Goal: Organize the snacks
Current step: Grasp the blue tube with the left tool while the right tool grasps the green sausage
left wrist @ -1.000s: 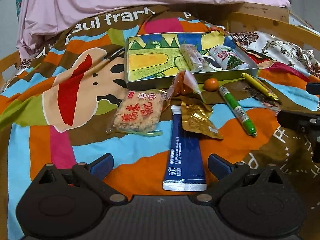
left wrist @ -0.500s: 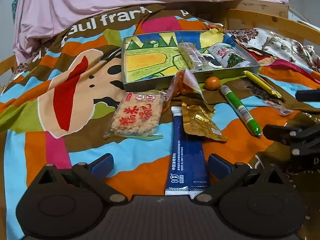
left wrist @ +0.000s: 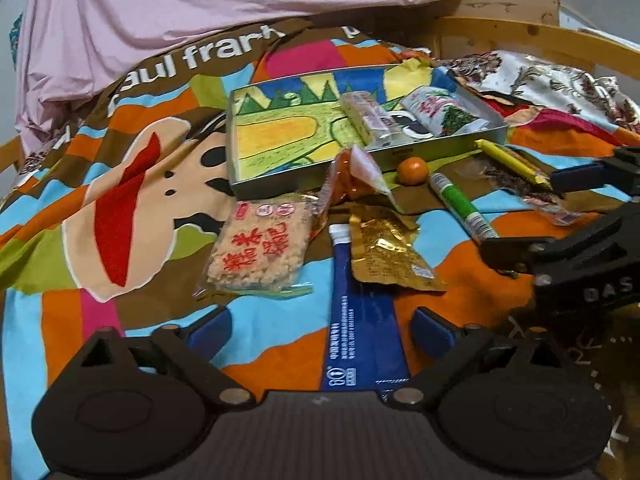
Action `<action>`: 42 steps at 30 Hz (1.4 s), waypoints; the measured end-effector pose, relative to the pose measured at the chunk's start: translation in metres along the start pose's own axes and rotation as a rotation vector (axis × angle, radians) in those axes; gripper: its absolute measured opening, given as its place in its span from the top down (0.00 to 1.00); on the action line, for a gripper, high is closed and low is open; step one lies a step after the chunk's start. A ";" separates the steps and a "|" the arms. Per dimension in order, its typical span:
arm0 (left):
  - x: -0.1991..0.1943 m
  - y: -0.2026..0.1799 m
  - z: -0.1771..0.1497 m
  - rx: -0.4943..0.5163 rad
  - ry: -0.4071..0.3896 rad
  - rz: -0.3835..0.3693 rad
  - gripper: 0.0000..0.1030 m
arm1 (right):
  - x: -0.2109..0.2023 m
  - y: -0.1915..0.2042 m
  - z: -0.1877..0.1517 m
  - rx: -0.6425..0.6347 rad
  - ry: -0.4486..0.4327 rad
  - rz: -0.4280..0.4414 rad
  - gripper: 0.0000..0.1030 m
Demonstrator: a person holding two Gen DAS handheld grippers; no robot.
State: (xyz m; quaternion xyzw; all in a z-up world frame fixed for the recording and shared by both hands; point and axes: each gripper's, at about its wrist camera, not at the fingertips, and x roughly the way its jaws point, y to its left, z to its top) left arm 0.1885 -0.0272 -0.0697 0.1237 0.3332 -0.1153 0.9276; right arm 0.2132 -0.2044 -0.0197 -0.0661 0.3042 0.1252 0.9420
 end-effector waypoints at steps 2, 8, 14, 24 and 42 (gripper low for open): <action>0.001 -0.001 0.000 0.006 0.000 -0.009 0.16 | 0.005 0.000 0.001 0.008 0.011 0.005 0.23; 0.004 -0.003 0.000 0.006 -0.005 -0.048 0.35 | 0.020 -0.010 0.001 0.083 0.065 0.011 0.45; 0.015 -0.010 0.004 0.034 0.042 -0.051 0.42 | 0.027 -0.016 -0.002 0.128 0.089 0.028 0.60; 0.010 -0.011 0.007 -0.053 0.087 -0.060 0.60 | 0.010 -0.018 -0.001 0.147 0.164 0.054 0.77; 0.014 -0.013 0.014 -0.078 0.125 -0.050 0.45 | 0.008 0.001 -0.009 0.000 0.144 -0.004 0.67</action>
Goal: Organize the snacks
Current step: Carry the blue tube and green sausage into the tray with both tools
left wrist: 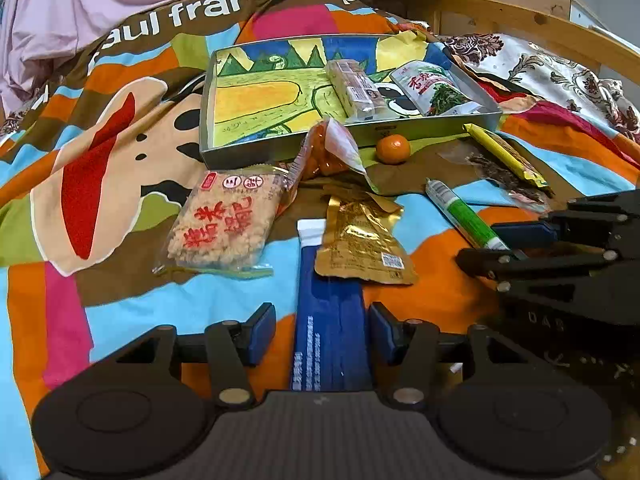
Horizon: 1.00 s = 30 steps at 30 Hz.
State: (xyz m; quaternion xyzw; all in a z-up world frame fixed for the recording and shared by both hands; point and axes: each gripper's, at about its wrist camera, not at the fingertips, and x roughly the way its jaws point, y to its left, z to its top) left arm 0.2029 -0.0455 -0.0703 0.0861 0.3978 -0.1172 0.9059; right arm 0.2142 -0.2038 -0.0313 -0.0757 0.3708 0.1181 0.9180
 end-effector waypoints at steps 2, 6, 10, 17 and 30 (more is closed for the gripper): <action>0.002 0.001 0.001 -0.013 -0.001 -0.006 0.50 | 0.001 0.001 -0.001 0.006 -0.001 -0.004 0.68; 0.002 0.001 0.000 -0.014 -0.005 -0.010 0.62 | 0.000 0.008 -0.002 -0.035 -0.021 -0.018 0.76; -0.003 -0.002 0.001 -0.021 0.014 0.000 0.65 | -0.005 0.021 -0.005 -0.159 -0.047 -0.062 0.78; -0.020 0.008 0.003 -0.170 0.070 -0.024 0.67 | -0.016 0.046 -0.017 -0.441 -0.128 -0.198 0.82; -0.065 0.007 -0.030 -0.396 -0.011 -0.013 0.68 | -0.034 0.061 -0.025 -0.625 -0.231 -0.287 0.82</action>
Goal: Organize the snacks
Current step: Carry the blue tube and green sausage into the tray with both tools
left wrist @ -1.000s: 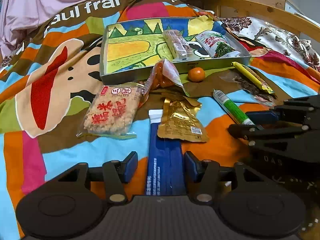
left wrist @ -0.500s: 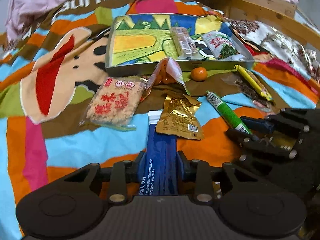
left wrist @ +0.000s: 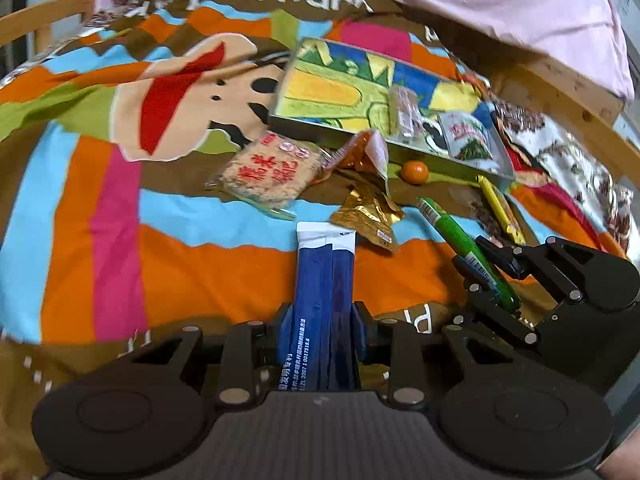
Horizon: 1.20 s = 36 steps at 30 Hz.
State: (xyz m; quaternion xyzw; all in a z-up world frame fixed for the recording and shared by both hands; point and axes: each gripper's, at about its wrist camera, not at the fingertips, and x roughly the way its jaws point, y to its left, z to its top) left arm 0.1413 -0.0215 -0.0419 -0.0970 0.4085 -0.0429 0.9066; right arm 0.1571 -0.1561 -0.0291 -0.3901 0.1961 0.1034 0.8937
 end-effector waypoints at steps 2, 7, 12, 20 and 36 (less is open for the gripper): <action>-0.006 -0.001 0.000 -0.012 -0.025 0.000 0.68 | -0.004 -0.003 0.002 0.001 -0.016 -0.011 0.82; -0.020 -0.009 0.006 0.007 -0.116 -0.003 0.68 | -0.012 -0.012 0.008 0.016 -0.055 -0.041 0.82; -0.022 -0.019 0.026 0.000 -0.189 -0.020 0.68 | -0.015 -0.018 0.015 -0.038 -0.118 -0.102 0.82; 0.003 -0.033 0.077 -0.010 -0.243 -0.027 0.68 | 0.041 -0.048 0.009 -0.053 -0.176 -0.193 0.82; 0.129 -0.063 0.190 0.011 -0.292 0.013 0.67 | 0.188 -0.120 0.006 0.350 -0.194 -0.162 0.82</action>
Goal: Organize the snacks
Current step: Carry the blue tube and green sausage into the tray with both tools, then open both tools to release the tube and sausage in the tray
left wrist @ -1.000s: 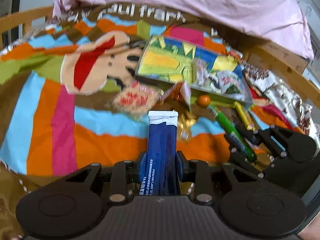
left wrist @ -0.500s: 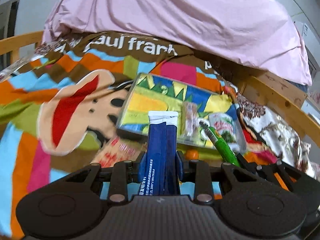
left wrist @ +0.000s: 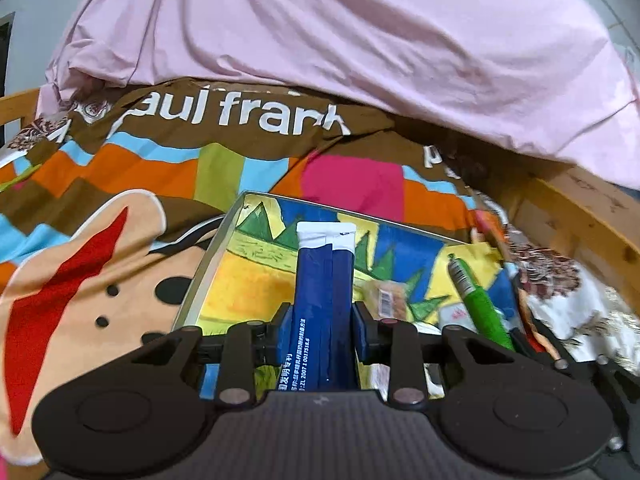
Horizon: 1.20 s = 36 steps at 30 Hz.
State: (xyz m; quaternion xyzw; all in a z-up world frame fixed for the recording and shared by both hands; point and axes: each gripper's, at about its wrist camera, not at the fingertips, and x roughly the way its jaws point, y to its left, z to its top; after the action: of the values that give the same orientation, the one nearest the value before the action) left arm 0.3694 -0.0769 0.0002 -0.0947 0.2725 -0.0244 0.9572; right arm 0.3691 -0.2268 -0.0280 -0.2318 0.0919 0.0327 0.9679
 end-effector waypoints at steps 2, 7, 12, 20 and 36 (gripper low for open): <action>0.018 -0.001 0.001 0.007 0.017 0.016 0.67 | 0.012 -0.004 -0.001 0.042 0.028 0.015 0.82; 0.050 0.000 -0.002 0.016 0.047 0.050 0.67 | 0.038 -0.013 -0.012 0.130 0.103 0.035 0.81; 0.070 -0.001 -0.008 0.027 0.063 0.078 0.67 | 0.047 -0.020 -0.014 0.196 0.160 0.063 0.81; 0.088 -0.013 -0.010 0.072 0.104 0.115 0.67 | 0.059 -0.028 -0.020 0.279 0.255 0.107 0.81; 0.088 -0.012 -0.006 0.073 0.156 0.094 0.48 | 0.052 -0.045 -0.016 0.364 0.274 0.142 0.59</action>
State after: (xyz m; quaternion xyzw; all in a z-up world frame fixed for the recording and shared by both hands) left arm 0.4408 -0.0987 -0.0478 -0.0445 0.3493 0.0031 0.9359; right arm 0.4221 -0.2727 -0.0321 -0.0486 0.2430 0.0516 0.9674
